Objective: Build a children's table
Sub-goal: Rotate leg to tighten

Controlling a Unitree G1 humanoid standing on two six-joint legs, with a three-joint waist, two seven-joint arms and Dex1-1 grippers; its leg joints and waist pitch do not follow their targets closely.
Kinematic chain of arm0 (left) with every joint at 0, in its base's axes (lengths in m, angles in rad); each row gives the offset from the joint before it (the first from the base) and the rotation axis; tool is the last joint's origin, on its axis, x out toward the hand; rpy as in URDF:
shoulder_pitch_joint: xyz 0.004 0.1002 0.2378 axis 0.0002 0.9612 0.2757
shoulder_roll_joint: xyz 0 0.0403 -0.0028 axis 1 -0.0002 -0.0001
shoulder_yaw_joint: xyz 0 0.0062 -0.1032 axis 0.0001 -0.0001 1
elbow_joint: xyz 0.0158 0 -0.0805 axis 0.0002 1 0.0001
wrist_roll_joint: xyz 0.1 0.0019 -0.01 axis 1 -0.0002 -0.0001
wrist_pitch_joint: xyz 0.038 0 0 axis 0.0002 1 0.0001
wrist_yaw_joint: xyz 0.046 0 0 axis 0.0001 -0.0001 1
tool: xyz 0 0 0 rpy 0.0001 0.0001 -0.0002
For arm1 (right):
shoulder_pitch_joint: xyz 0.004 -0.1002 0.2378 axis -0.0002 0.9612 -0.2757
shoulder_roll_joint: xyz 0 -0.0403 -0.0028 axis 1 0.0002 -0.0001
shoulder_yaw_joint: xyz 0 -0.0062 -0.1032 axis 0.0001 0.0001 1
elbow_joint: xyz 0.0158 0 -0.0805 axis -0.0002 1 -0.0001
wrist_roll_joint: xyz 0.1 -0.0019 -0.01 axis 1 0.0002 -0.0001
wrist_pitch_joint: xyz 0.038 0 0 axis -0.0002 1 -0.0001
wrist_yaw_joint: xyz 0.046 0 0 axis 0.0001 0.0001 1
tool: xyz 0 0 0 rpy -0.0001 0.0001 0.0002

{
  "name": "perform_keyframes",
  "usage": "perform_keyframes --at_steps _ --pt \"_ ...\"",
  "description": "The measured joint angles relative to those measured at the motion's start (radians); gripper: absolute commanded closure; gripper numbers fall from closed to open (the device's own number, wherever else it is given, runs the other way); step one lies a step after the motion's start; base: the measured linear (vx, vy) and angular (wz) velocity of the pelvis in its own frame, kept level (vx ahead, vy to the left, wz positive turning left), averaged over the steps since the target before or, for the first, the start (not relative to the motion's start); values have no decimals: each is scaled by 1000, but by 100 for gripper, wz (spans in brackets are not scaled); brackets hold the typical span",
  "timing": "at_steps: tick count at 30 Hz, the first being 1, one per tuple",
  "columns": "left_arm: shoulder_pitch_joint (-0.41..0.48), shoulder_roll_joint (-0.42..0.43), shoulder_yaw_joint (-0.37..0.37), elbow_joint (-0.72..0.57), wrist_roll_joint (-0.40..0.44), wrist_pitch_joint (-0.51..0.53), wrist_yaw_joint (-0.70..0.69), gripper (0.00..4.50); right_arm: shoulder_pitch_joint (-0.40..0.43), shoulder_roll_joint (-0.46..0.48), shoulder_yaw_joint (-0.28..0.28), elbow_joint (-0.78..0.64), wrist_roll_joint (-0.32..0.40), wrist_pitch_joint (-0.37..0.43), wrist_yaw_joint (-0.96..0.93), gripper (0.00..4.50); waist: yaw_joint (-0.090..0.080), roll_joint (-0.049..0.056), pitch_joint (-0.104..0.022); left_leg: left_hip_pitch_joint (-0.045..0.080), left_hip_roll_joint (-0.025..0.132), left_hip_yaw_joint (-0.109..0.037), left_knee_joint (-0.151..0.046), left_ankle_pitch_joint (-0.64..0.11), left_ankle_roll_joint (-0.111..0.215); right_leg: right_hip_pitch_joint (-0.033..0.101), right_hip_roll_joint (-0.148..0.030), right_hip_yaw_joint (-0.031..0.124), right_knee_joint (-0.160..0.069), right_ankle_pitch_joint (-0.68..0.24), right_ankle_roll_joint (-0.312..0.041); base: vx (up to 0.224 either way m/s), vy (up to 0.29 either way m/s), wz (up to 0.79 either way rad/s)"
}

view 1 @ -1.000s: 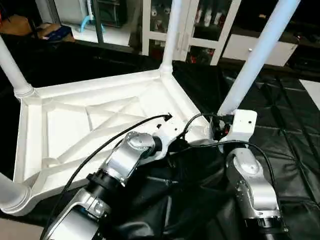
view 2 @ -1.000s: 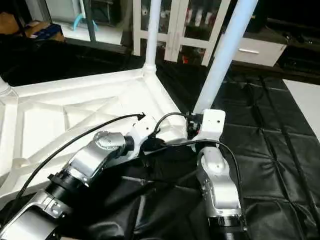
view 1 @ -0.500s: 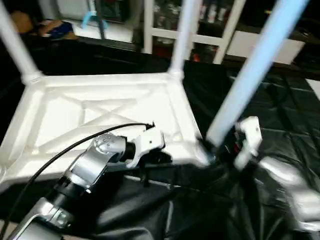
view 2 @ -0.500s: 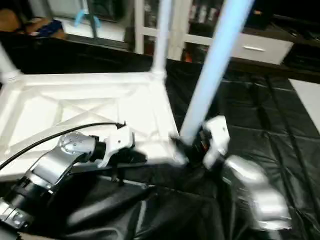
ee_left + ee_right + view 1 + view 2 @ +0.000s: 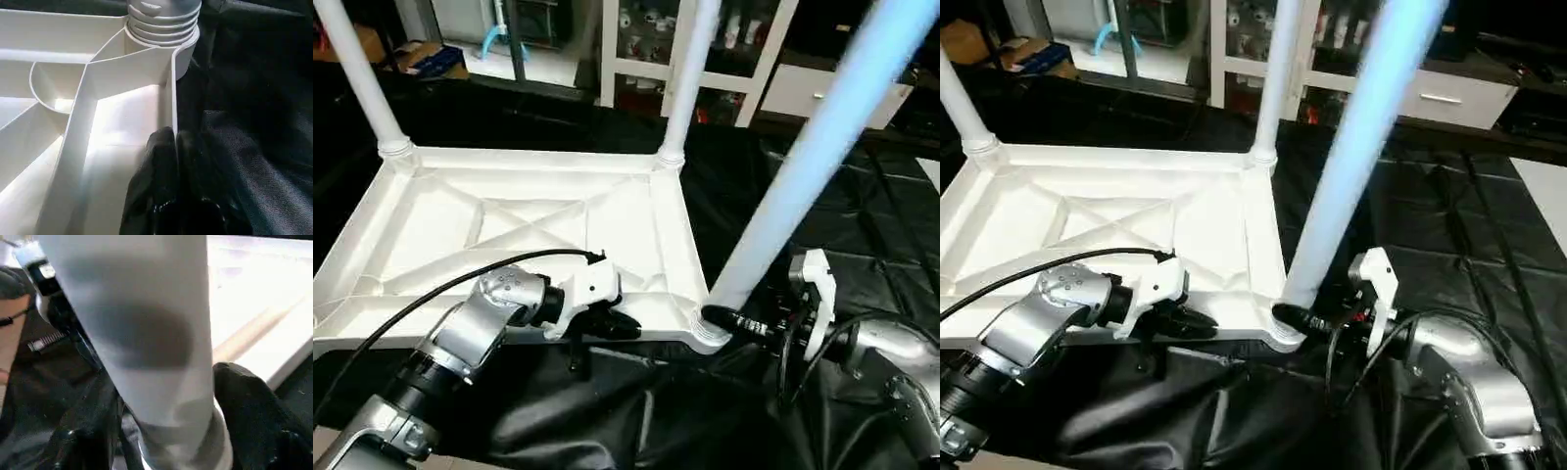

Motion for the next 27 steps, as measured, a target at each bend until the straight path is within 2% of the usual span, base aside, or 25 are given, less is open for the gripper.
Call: perform_keyframes --at_steps 2,5,9,11,13,16,19,22,25,27 --pt "0 0 -2 -3 0 1 -3 450 0 -1 0 0 2 2 7 193 1 0 0 0 0 0 0 0 0 0 0 0 0 0 0 0 0 0" --pt "0 2 -4 -4 -1 1 -6 450 0 -7 -1 2 2 2 18 223 3 0 0 0 0 0 0 0 0 0 0 0 0 0 0 0 0 0" --pt "0 1 -5 -3 2 3 -3 450 0 4 -1 10 -9 -18 4 227 1 0 0 0 0 0 2 0 0 1 0 0 0 0 0 0 0 0" --pt "-8 -15 -3 4 18 21 36 450 -4 42 -1 25 -56 -58 -63 229 -2 0 0 1 0 0 3 0 0 2 0 0 1 0 -1 0 0 0" --pt "-37 -62 16 41 46 63 124 450 -42 124 -4 56 -127 -95 -235 234 -7 -1 -1 1 0 0 4 0 0 2 0 1 0 0 -1 0 0 0" --pt "-61 -126 23 74 65 116 230 450 -71 201 -9 75 -193 -107 -439 249 -18 -2 -1 1 0 0 5 1 -1 2 -1 1 -2 -1 2 -17 3 -2" --pt "-106 -237 33 140 81 180 375 450 -121 323 -13 106 -303 -110 -739 257 -26 -4 -1 -1 -1 -1 5 1 -2 -1 -1 1 -3 -2 2 0 0 0" --pt "-135 -315 33 182 86 214 471 450 -151 431 -17 131 -390 -128 -995 259 -27 -2 -1 -1 -2 -1 5 1 -2 -2 -1 1 -3 -2 2 0 0 0" --pt "-143 -338 33 193 91 220 494 450 -165 484 -17 159 -442 -180 -1096 260 -26 0 -1 -2 -2 -1 4 1 -2 -2 0 1 -2 -1 3 0 0 0" --pt "-145 -338 33 193 94 220 495 450 -173 491 -17 174 -447 -198 -1104 261 -27 0 -1 -3 -2 -1 4 1 -2 -2 0 1 -2 0 4 0 0 0"
